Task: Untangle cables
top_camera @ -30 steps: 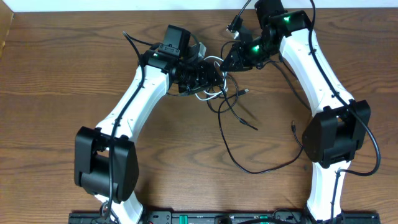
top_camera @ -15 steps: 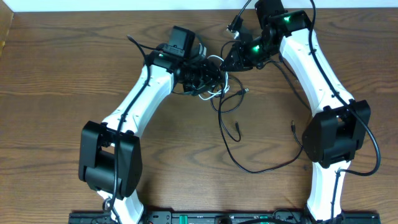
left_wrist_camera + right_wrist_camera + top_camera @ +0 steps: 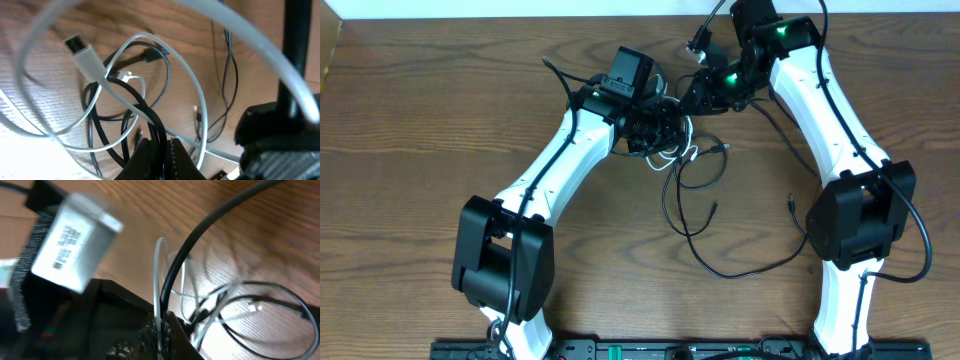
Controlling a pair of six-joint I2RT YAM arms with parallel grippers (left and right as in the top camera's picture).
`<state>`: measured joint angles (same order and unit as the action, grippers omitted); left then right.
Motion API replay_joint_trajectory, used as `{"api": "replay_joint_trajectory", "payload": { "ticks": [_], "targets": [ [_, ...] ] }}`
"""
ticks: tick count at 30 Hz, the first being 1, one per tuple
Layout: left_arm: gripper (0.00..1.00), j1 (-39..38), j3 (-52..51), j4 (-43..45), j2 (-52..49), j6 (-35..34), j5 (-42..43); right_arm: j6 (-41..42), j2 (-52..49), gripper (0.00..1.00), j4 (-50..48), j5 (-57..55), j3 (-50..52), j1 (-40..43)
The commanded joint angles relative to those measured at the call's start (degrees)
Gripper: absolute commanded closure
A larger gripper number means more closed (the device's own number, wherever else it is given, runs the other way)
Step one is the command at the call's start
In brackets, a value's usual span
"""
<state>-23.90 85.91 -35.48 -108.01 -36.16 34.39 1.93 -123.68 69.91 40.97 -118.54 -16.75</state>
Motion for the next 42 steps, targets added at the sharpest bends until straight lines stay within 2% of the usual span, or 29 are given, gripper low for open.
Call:
{"api": "replay_joint_trajectory", "payload": {
  "ticks": [1, 9, 19, 31, 42],
  "targets": [
    [0.93, 0.1, 0.1, 0.2, -0.7, 1.7, -2.6, 3.1, 0.7, 0.99, 0.7, -4.1, -0.6, 0.1],
    [0.93, 0.9, 0.2, -0.3, 1.6, 8.4, -2.8, 7.7, 0.7, 0.99, 2.4, -13.9, -0.6, 0.3],
    [0.93, 6.7, 0.2, -4.0, 14.1, 11.3, -7.1, 10.3, 0.7, 0.99, 4.6, -23.2, -0.6, 2.1],
    [0.92, 18.1, 0.2, -8.9, 26.7, 12.2, -7.0, 10.3, 0.7, 0.99, 7.2, -26.1, -0.5, 7.1],
    [0.93, 15.7, 0.2, -10.7, 25.0, 12.2, -6.8, 7.1, 0.7, 0.99, 7.5, -22.6, -0.5, 5.9]
  ]
}}
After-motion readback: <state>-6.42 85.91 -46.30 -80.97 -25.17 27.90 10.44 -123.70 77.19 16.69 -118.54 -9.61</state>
